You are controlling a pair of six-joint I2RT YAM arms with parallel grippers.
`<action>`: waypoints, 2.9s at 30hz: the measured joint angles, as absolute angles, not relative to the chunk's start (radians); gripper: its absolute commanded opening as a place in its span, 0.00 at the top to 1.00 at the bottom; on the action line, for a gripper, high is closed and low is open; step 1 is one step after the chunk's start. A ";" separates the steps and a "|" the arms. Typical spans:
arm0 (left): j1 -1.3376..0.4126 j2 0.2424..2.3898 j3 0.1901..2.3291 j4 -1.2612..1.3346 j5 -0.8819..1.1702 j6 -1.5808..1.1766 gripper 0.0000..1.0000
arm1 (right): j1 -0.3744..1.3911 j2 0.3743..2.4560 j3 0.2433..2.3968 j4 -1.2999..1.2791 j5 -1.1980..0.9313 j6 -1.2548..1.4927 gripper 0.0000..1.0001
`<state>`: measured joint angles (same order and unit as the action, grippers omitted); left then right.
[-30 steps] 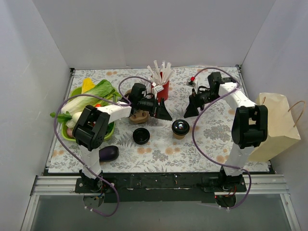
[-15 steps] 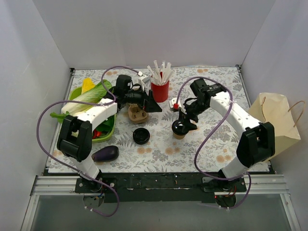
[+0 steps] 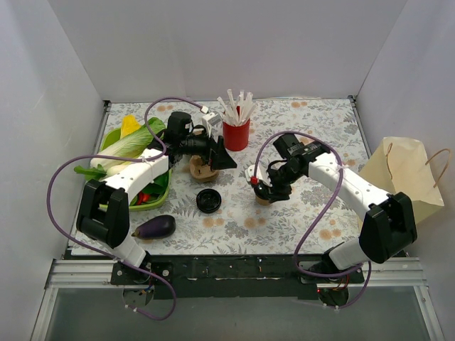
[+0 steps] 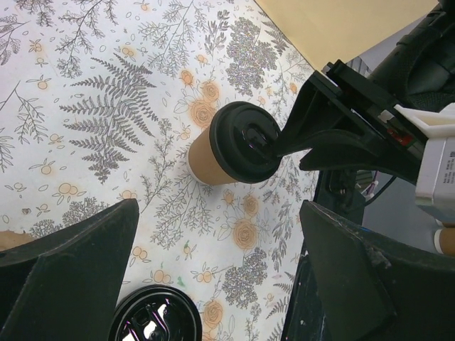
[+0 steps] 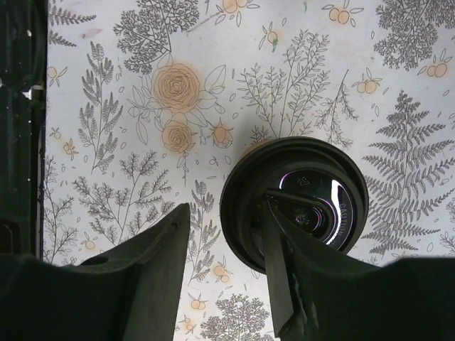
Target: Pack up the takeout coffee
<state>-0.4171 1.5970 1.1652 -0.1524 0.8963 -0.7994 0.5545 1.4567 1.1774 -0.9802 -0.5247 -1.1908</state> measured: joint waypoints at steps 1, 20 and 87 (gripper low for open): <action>-0.417 1.597 1.165 -0.154 0.896 -0.799 0.02 | 0.559 1.454 1.167 -0.961 -0.515 -1.179 0.53; -0.417 1.597 1.165 -0.158 0.882 -0.796 0.02 | 0.580 1.452 1.149 -0.828 -0.394 -1.029 0.99; -0.417 1.698 1.541 -0.592 0.312 -0.701 0.11 | -0.112 1.640 1.442 -0.699 -0.260 -0.517 0.20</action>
<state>-0.4168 1.6978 1.5414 -0.5919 0.3122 -0.7006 -0.1120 1.6398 1.4418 -0.6994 -0.2600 -0.5171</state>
